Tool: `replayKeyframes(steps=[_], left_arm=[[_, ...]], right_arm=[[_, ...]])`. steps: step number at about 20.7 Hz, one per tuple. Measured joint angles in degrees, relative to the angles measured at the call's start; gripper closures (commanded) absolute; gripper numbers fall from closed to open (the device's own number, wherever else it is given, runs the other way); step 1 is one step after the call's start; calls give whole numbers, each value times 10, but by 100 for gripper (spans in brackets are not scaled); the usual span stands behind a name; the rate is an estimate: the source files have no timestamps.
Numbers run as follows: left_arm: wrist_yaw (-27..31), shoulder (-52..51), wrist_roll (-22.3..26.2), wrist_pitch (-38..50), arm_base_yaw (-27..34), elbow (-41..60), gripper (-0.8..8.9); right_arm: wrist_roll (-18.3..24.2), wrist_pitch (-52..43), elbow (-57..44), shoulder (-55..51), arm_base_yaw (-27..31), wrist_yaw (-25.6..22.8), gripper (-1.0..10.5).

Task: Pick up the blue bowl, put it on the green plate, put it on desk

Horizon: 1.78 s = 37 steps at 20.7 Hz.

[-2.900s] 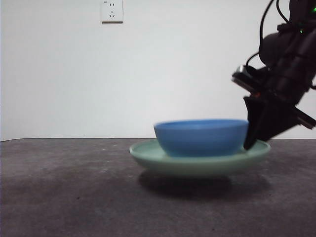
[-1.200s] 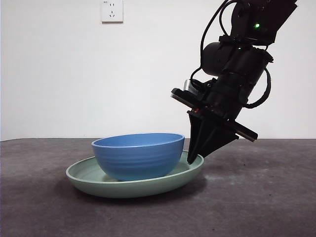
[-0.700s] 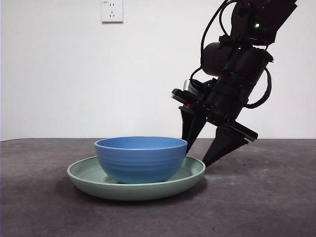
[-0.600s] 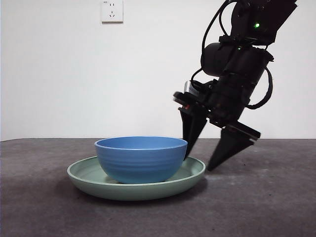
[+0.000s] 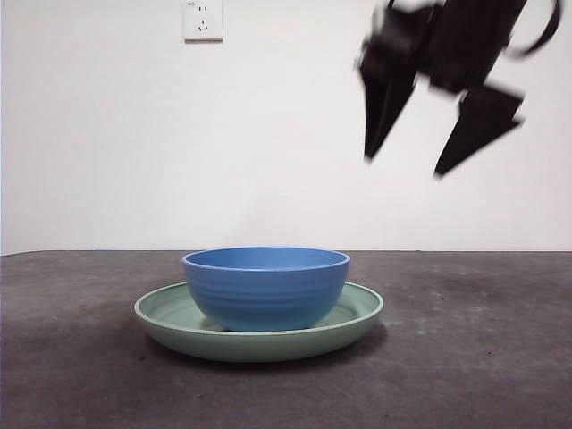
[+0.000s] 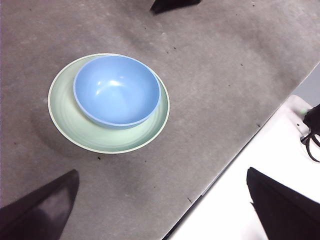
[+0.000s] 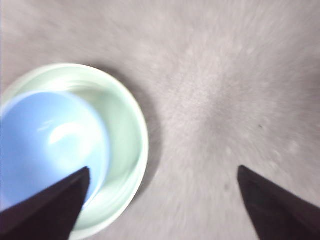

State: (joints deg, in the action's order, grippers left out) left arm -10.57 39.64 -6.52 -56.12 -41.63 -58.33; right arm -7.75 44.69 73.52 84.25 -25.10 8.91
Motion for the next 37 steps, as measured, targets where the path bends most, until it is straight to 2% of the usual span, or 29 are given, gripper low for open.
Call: replayKeyframes(steps=[3, 6, 9, 12, 15, 18, 22, 27, 28, 29, 30, 31, 37], left_arm=[[0, 0, 0, 0, 0, 0, 251], [0, 0, 0, 0, 0, 0, 251], [0, 0, 0, 0, 0, 0, 251], [0, 0, 0, 0, 0, 0, 251], [0, 0, 0, 0, 0, 0, 251], [0, 0, 0, 3, 0, 0, 251], [0, 0, -5, 11, 0, 0, 251], [0, 0, -19, 11, 0, 0, 258], [0, 0, -21, 11, 0, 0, 305], [0, 0, -23, 11, 0, 0, 470], [0, 0, -24, 11, 0, 0, 703], [0, 0, -26, 11, 0, 0, 798], [0, 0, -42, 11, 0, 0, 786]], right_arm=[[0, 71, 1, -95, -13, -5, 447], [-3, 116, 1, -193, -38, -29, 445], [-21, 153, 1, -285, -64, -36, 444], [-38, 195, 2, -358, -86, -80, 437], [-47, 259, 2, -414, -90, -103, 438], [-47, 316, 2, -465, -90, -105, 438], [-48, 317, 2, -524, -90, -105, 438], [-48, 317, 2, -536, -90, -104, 466], [-48, 317, 2, -536, -90, -104, 507], [-48, 317, 2, -536, -90, -104, 598], [-49, 317, 2, -536, -90, -104, 792], [-50, 317, 2, -536, -90, -104, 954], [-51, 317, 2, -536, -90, -105, 933]])
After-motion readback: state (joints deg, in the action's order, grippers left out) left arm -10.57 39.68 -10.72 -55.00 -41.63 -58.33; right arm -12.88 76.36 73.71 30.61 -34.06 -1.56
